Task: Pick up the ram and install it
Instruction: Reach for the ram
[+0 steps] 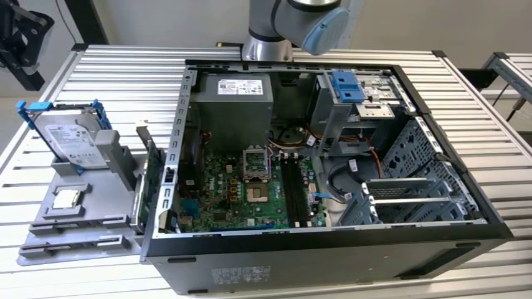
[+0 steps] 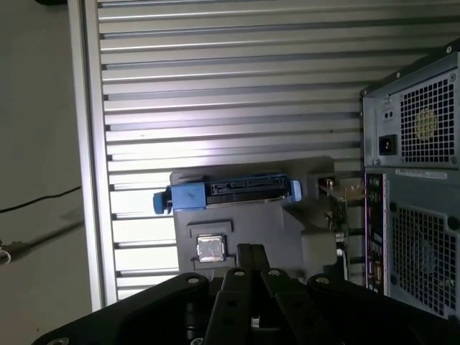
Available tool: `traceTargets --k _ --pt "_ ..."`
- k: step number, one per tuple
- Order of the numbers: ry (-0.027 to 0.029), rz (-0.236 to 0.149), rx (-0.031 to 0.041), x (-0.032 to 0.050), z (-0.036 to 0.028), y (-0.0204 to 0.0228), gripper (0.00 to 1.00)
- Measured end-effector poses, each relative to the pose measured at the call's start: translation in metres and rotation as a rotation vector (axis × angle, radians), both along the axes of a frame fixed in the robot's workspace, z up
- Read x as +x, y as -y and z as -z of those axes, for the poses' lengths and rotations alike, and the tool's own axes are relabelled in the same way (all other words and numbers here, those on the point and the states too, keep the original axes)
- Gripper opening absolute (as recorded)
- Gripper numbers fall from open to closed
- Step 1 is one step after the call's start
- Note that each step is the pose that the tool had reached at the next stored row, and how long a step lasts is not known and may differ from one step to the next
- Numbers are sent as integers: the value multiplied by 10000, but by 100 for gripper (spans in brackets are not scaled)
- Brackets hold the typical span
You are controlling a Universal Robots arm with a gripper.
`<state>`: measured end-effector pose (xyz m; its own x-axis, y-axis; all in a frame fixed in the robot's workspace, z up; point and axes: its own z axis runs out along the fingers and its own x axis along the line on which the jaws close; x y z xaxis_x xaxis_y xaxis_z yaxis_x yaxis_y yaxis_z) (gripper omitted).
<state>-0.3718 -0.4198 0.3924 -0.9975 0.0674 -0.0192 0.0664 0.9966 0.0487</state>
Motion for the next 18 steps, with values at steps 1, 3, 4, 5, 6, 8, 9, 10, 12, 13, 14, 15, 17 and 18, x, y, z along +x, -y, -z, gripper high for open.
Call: traceTargets --k 1,3,4,5,6,8,9,10,12,13,14,15,17,18 --pt "1 0 1 0 1 21 0" --pt "0 0 0 7 0 61 0" --pt "1 0 1 17 1 80 0" --pt "-1 0 0 32 0 95 0" --pt "-1 0 2 54 1 112 0" --pt "-10 -1 0 97 1 145 0" --pt "-18 0 0 118 0 164 0" --pt "-25 0 0 138 0 184 0" --pt "-34 0 1 163 0 231 0" --pt "-35 -11 0 167 0 249 0" --pt "-34 -40 0 168 1 258 0" --pt "-34 -107 -1 168 0 262 0" --pt "-33 -283 0 168 1 264 0" --pt "-33 -328 0 168 1 266 0"
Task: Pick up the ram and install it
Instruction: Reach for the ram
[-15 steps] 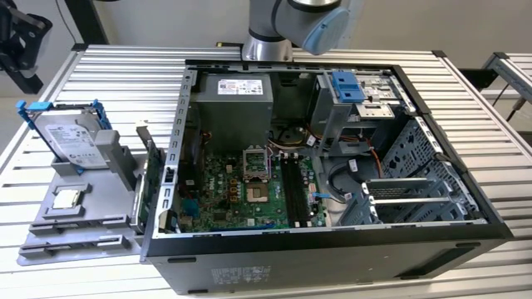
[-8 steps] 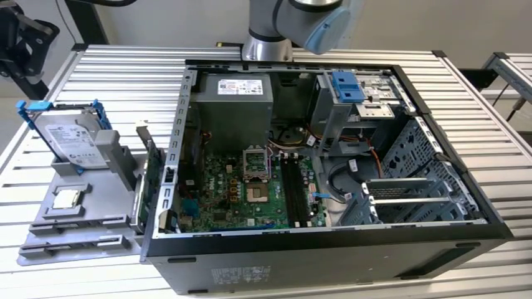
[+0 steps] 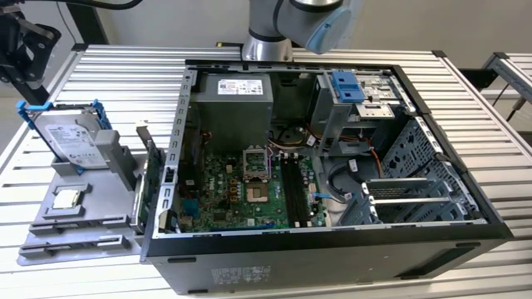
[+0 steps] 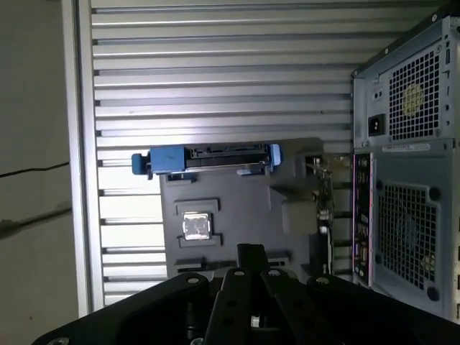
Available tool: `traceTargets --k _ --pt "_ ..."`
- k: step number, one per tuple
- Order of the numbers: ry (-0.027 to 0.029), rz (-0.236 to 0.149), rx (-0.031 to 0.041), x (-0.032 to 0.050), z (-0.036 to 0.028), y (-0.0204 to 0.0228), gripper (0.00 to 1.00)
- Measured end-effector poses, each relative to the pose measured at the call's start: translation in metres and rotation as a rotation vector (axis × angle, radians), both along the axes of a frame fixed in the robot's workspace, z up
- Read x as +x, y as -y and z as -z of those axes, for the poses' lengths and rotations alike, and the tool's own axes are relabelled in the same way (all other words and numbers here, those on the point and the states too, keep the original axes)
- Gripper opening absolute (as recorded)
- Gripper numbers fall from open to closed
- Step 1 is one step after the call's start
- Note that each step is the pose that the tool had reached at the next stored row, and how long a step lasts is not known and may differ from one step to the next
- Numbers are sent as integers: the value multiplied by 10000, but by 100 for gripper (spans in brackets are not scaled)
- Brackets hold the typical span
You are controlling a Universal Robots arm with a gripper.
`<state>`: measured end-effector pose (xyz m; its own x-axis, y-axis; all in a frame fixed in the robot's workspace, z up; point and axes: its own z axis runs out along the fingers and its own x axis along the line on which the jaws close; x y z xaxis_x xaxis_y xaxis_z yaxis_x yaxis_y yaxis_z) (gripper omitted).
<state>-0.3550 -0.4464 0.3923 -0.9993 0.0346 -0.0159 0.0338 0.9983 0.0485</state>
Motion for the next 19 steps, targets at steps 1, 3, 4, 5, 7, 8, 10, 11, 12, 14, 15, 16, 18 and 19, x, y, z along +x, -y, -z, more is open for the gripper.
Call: traceTargets --k 1,3,4,5,7,8,10,11,12,14,15,16,18,19 --pt "-1 0 0 0 0 0 0" --pt "0 -1 0 0 0 0 0" --pt "-1 -3 0 0 0 2 0" --pt "-1 -4 0 1 0 9 0" --pt "-1 -2 0 2 1 32 0" --pt "-1 -2 0 3 1 53 0" --pt "-1 -2 0 4 1 99 0" --pt "0 -2 1 4 2 121 0" --pt "-1 -3 0 6 2 145 0" --pt "-1 -3 0 8 3 197 0" --pt "-1 -3 0 10 3 224 0" --pt "0 -4 0 12 4 254 0" --pt "0 -4 1 14 5 308 0" --pt "0 -4 1 15 6 332 0"
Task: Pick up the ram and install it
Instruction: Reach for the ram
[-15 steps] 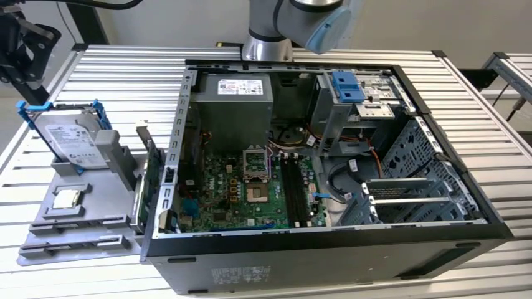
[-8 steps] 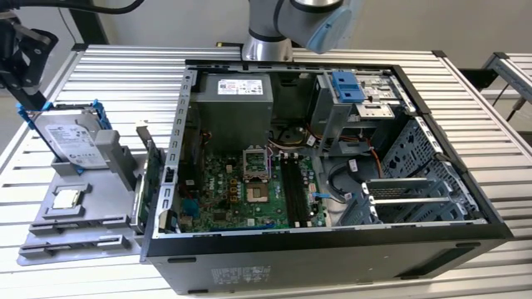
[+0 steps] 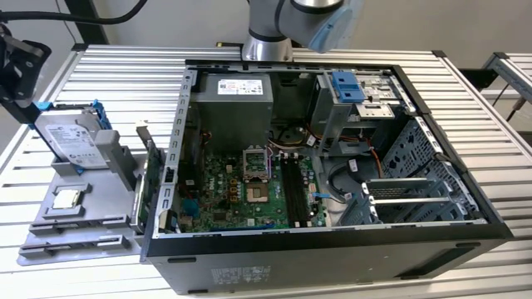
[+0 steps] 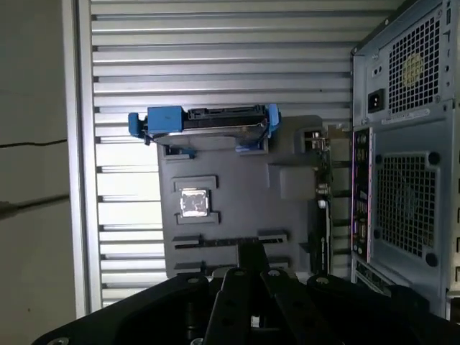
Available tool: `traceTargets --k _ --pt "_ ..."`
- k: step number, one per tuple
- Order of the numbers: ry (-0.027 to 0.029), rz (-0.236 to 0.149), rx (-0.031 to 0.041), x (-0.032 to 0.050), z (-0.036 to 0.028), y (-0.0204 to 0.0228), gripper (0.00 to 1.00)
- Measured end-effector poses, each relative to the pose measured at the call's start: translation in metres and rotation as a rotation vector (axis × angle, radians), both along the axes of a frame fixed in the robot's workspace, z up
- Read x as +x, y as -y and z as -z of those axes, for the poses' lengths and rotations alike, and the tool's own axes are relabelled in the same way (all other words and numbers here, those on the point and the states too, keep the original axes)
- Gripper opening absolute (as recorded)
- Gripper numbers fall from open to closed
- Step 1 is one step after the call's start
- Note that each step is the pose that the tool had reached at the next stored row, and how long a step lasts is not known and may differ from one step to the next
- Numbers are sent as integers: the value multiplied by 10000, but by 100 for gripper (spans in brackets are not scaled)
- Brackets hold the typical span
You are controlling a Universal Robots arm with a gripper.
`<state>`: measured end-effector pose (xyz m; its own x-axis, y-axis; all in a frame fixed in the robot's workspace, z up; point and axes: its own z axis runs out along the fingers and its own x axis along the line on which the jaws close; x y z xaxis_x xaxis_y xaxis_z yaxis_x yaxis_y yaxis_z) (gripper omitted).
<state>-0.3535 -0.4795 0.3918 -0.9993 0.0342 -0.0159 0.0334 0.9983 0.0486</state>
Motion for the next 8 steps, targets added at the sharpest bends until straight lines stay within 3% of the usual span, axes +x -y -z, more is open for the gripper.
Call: traceTargets --k 8 --pt "0 0 -1 7 4 201 0"
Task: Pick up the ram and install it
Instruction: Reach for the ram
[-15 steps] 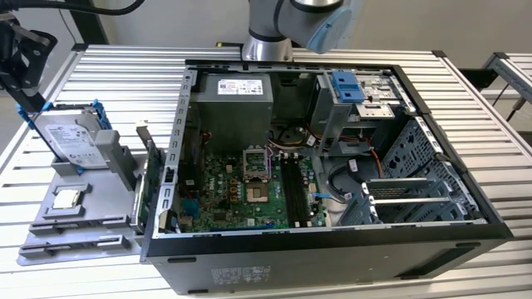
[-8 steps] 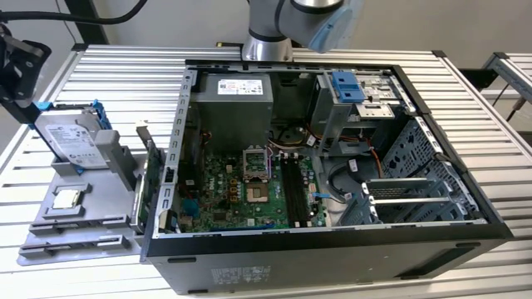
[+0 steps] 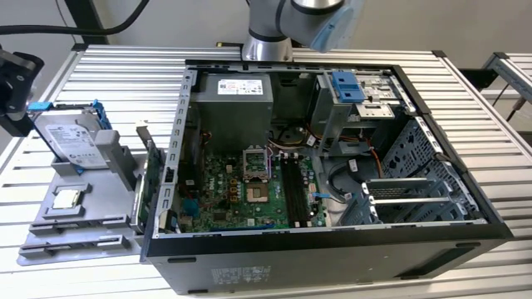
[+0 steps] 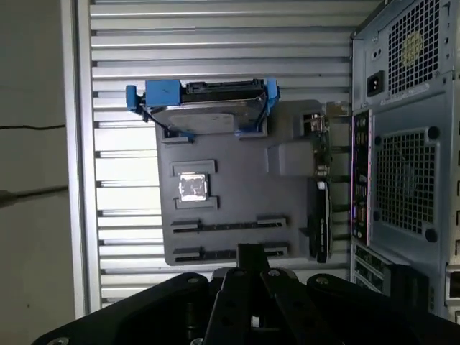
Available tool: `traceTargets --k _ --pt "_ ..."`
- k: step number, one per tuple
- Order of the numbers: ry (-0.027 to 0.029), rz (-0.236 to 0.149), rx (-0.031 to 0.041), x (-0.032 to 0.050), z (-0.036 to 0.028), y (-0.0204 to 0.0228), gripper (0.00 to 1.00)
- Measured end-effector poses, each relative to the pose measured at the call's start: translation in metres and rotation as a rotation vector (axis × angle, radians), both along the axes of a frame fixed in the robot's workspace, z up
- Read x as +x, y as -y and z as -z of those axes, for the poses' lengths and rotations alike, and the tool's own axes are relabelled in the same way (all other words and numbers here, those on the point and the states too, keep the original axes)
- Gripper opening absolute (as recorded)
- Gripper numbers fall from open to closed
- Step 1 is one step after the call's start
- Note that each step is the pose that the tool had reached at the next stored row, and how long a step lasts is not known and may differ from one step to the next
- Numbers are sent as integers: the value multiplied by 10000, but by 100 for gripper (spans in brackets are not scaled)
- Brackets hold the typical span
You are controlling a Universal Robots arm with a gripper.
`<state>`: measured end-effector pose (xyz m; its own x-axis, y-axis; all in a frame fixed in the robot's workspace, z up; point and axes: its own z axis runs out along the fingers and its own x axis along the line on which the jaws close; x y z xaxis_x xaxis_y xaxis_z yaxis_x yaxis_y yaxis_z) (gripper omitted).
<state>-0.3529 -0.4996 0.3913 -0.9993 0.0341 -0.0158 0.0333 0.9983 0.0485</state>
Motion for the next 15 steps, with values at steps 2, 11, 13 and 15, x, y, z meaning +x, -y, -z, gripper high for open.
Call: traceTargets --k 2,11,13,15 --pt "0 0 0 1 1 47 0" --pt "0 0 0 3 9 283 0" --pt "0 -1 0 4 12 344 0" --pt "0 -12 0 4 16 391 0"
